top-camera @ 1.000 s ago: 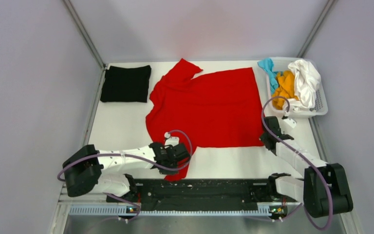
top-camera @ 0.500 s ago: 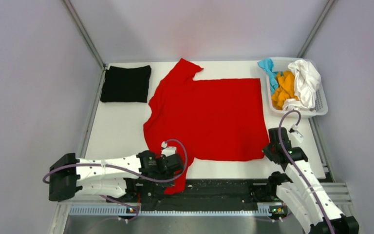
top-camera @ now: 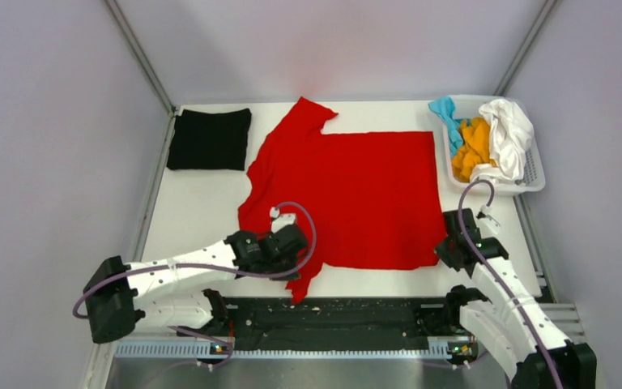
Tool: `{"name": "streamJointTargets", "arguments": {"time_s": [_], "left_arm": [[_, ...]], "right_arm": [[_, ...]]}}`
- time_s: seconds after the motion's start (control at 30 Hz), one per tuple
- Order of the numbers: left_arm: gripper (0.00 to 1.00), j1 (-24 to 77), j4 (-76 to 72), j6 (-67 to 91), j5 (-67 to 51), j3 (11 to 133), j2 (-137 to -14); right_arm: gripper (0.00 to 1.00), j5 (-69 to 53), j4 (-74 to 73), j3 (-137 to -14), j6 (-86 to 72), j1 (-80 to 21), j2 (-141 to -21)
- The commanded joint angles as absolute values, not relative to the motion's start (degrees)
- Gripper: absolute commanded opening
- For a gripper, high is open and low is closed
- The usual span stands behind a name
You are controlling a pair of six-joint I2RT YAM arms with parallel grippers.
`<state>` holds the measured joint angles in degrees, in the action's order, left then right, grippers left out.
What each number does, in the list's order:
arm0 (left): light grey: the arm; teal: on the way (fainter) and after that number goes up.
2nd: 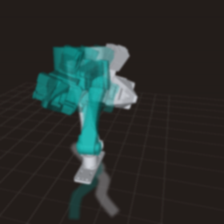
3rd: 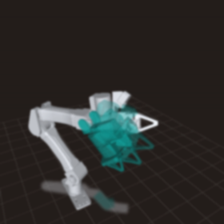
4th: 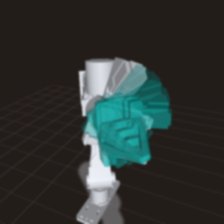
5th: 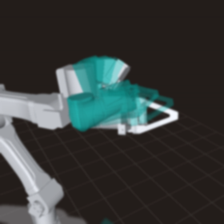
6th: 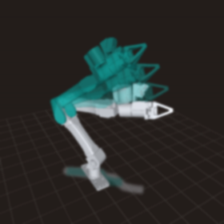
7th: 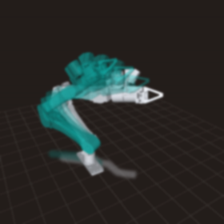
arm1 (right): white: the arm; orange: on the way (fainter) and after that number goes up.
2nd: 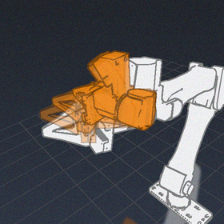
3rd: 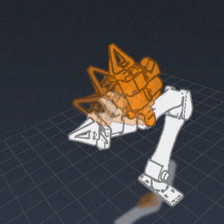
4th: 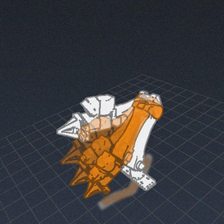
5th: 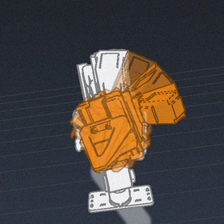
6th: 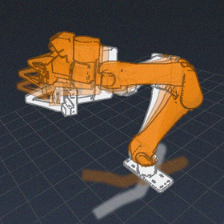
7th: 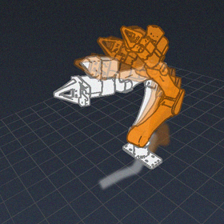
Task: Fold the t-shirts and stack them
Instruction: Fold the flattened tshirt in 1/3 of the way
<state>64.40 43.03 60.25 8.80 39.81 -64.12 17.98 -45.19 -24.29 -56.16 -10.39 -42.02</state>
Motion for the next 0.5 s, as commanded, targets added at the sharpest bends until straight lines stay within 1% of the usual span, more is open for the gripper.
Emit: {"name": "streamJointTargets", "arguments": {"time_s": [0.0, 0.2, 0.47], "left_arm": [[0.0, 55.93, 37.49, 49.5, 11.31, 46.1, -65.32], [0.0, 45.68, 33.02, 42.21, 11.0, 53.58, -67.39], [0.0, 35.49, 31.18, 36.42, 10.39, 61.69, -73.73]], "right_arm": [[0.0, 20.27, -41.02, -30.5, -53.04, -11.01, -46.85], [0.0, 21.76, -36.3, -37.41, -49.93, -11.04, -54.0], [0.0, 26.07, -33.02, -46.7, -46.48, -10.53, -64.26]]}}
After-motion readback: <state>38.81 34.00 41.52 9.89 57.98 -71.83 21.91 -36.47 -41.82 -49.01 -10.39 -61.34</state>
